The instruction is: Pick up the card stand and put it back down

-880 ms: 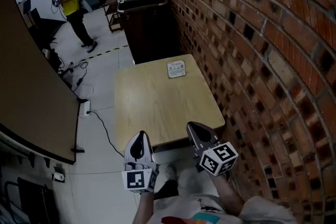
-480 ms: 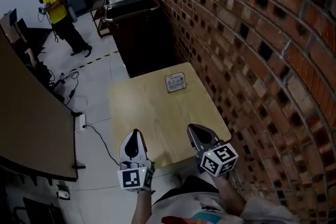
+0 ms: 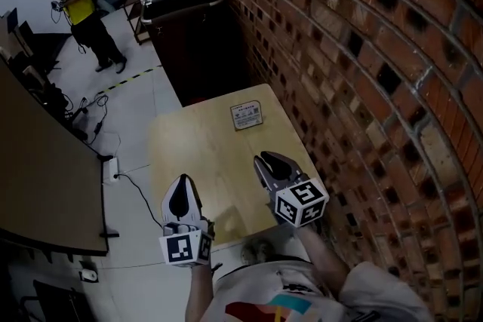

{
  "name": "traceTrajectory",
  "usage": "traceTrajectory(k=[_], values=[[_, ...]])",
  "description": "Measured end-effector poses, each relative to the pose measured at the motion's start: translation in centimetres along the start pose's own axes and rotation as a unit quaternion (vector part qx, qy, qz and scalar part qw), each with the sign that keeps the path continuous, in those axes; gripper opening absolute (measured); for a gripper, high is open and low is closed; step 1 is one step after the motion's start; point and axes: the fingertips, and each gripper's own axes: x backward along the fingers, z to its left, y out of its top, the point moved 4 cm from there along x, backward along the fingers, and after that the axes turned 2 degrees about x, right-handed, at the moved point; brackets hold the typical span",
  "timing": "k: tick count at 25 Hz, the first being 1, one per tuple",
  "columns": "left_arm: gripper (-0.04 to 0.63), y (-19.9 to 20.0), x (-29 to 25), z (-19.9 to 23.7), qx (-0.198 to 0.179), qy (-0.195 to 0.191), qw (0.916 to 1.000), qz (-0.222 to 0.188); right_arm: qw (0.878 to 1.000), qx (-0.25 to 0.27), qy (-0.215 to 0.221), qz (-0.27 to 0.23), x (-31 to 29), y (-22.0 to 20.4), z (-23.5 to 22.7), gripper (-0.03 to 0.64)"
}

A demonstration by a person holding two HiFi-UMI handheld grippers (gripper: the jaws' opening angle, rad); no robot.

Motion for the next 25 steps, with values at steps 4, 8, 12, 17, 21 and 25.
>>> traceTrajectory(k=[4,8,12,17,21,25], values=[[-0.032,-1.0,0.2,0.9,0.004,0.014,0.9998,0.015,0.999,0.024,-0.023,0.014,-5.4,-0.1,-2.9,0.082],[-0.032,-2.5,1.1,2.6,0.010,0.040,0.9984,0.040,0.988,0.048,-0.125,0.072,-13.8,-2.2,-9.3,0.575],[-0.032,-4.3,1.6,4.5,0.014,0.072,0.9947,0.072,0.970,0.038,-0.181,0.159,-19.8,-6.5,-14.5,0.577],[-0.031,-6.0,1.6,6.7,0.015,0.099,0.9903,0.096,0.957,0.001,-0.197,0.213,-24.0,-10.2,-17.3,0.577],[-0.031,-6.4,0.7,6.9,0.013,0.097,0.9893,0.108,0.953,-0.017,-0.207,0.220,-25.3,-11.1,-18.6,0.577],[-0.031,-7.1,0.2,6.7,0.019,0.092,0.9890,0.114,0.953,-0.020,-0.201,0.224,-26.0,-11.7,-18.7,0.577]])
